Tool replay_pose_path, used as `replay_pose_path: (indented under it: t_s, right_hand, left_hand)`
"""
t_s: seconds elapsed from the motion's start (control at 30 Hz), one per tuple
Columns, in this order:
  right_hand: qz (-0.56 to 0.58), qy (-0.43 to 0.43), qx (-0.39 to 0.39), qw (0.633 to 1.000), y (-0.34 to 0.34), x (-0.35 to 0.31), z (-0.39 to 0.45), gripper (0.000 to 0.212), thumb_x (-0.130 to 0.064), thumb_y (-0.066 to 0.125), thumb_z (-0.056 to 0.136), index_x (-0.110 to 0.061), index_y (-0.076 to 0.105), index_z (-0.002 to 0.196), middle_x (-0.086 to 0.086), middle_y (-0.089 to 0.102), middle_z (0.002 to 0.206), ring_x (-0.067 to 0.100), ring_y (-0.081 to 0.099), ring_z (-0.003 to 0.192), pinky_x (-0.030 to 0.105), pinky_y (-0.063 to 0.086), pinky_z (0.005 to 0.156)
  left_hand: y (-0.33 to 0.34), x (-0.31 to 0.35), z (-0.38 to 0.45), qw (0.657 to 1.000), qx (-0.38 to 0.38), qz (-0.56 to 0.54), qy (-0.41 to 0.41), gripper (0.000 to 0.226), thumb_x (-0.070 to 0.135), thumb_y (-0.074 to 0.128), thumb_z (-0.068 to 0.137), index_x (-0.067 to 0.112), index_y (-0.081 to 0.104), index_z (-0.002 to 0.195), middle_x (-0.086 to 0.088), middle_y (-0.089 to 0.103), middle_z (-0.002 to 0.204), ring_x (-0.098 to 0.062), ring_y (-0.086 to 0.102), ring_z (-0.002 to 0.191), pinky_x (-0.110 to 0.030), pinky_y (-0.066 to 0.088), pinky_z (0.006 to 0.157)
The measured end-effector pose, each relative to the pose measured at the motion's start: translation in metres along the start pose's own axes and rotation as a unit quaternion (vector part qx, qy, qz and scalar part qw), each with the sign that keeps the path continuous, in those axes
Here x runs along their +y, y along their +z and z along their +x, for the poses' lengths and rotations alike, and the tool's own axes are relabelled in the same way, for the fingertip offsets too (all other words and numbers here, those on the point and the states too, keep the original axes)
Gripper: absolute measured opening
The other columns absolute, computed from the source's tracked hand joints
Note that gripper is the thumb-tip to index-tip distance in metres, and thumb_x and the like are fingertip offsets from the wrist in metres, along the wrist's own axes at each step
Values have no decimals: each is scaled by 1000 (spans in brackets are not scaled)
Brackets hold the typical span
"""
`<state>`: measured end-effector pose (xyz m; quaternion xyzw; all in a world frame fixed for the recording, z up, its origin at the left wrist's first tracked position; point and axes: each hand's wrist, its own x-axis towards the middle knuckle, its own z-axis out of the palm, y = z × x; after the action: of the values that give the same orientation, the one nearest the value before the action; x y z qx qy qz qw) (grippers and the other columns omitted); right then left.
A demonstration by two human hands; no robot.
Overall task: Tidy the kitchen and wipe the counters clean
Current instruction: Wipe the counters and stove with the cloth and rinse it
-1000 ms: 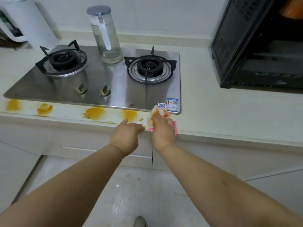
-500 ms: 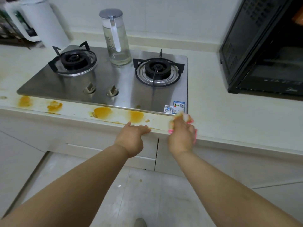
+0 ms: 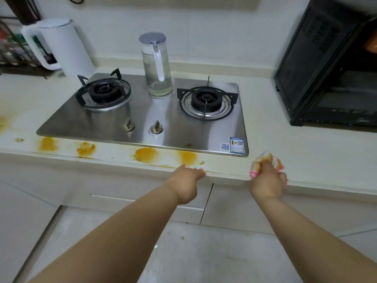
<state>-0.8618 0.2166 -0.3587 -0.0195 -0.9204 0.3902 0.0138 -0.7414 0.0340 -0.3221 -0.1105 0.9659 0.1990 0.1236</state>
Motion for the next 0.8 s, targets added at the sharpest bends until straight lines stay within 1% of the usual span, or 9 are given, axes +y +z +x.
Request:
replay_pose_path:
  t_s: [0.13,0.27,0.33,0.43,0.57,0.67,0.7,0.73,0.8]
  right_hand:
    - [103,73,-28,992,54,-45,-34,48,-39,27,94,-12,52,63,-12,58,69,16,36,89,9,19,85]
    - [137,80,-52,986,117,-100,-82,46,-50,30,91,-21,52,63,-5,56,69,19,41,100,32,24,105]
    - [100,32,-71,992,142,-131,-109,25,-28,46,88,-40,40,67,-18,53,93,27,42,114,35,26,103]
    - [206,103,-67,971,167,-164,-134,31,-18,38,85,-48,45,86,2,50,133,27,37,120,33,28,99]
    - [229,152,-62,959,198,-196,-157,36,-9,40,89,-18,58,120,4,51,132,26,39,115,30,25,101]
    - [388,241,-91,885,216,-237,-182,6,-15,58,83,-12,62,87,17,54,107,24,54,87,39,46,89]
    - [376,239,-82,892,220,-246,-186,7,-15,59,83,-15,57,77,16,54,97,21,54,75,33,49,78]
    - [351,207,-86,909,224,-247,-185,12,-12,58,84,-20,53,76,12,54,92,18,52,72,26,47,72]
    - [401,213,-137,880,214,-253,-181,26,-5,52,88,-30,57,92,1,56,101,12,48,83,17,41,74]
  left_hand:
    - [-8,-46,-9,997,75,-24,15,53,4,39,92,25,46,140,6,40,149,-21,28,142,-25,19,115]
    - [-26,-116,-28,992,126,-6,-15,48,11,38,87,20,57,130,2,49,142,-20,45,131,-25,31,108]
    - [-40,-158,-40,989,132,26,-55,51,10,39,84,18,53,133,-1,45,145,-23,43,132,-29,32,110]
    - [-54,-205,-52,984,135,55,-103,57,6,43,86,17,42,142,-3,35,151,-23,32,138,-30,24,115]
    - [-57,-242,-58,985,126,58,-104,55,3,45,81,15,50,135,-2,47,140,-23,42,127,-28,34,106]
    - [-54,-248,-58,987,119,59,-86,54,2,49,77,11,57,130,-6,54,132,-28,49,120,-31,37,103]
    - [-54,-249,-59,988,117,63,-81,53,1,50,76,9,59,127,-8,56,130,-31,51,117,-32,38,102]
    - [-55,-249,-59,988,113,72,-77,51,2,51,75,8,60,125,-9,57,129,-33,51,116,-33,38,101]
    - [-59,-246,-60,988,97,89,-76,52,5,50,78,11,58,129,-6,52,136,-31,49,119,-33,32,106]
